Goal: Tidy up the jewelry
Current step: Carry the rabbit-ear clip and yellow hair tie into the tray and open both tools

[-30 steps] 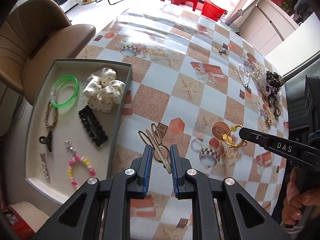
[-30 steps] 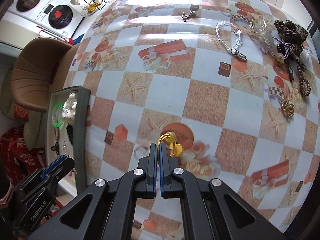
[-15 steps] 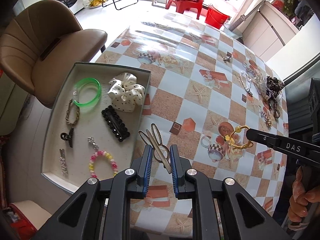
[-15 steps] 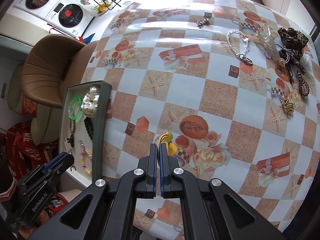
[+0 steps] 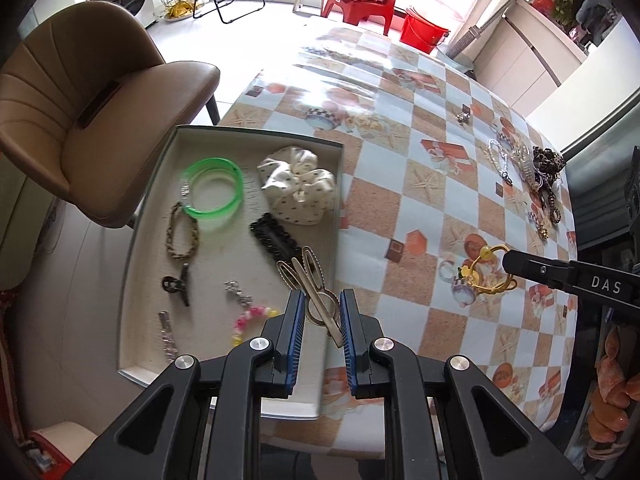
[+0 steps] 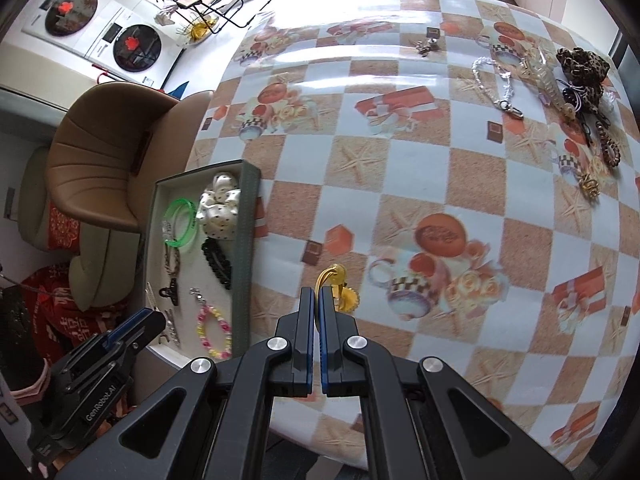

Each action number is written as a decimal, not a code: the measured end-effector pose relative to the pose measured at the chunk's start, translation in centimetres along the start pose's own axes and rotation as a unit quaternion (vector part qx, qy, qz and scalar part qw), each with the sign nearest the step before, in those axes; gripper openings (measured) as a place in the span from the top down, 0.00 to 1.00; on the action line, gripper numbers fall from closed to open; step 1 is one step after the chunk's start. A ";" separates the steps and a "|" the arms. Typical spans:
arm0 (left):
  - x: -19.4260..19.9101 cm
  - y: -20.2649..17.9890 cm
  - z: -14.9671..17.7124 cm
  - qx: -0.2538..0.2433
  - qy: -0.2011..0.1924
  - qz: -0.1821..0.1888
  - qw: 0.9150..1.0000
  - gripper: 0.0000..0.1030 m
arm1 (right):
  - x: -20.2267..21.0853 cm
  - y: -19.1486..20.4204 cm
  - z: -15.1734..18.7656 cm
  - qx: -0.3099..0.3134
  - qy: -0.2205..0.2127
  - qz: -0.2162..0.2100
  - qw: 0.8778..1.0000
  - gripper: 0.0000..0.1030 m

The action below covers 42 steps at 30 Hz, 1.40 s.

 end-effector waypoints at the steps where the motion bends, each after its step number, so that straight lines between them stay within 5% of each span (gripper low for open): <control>1: 0.1 0.7 0.2 0.002 -0.002 0.001 1.000 0.79 | -0.1 0.5 0.2 0.000 0.000 -0.001 1.000 0.98; 19: 0.7 10.9 4.6 0.052 0.008 -0.017 0.998 0.79 | -3.6 11.8 2.6 0.068 0.024 -0.024 0.997 0.98; 42: -3.1 10.4 5.7 0.050 0.038 -0.010 0.998 0.79 | -7.9 14.3 4.7 0.101 0.073 -0.012 0.992 0.98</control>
Point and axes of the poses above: each gripper's, at about its wrist camera, not at the fingertips, and x roughly against the way its jaws point, y to its left, z to its underside, the point moved 6 cm from there along -x, roughly the way its jaws point, and after that the axes turned 4 degrees about -x, right-handed, at the moved point
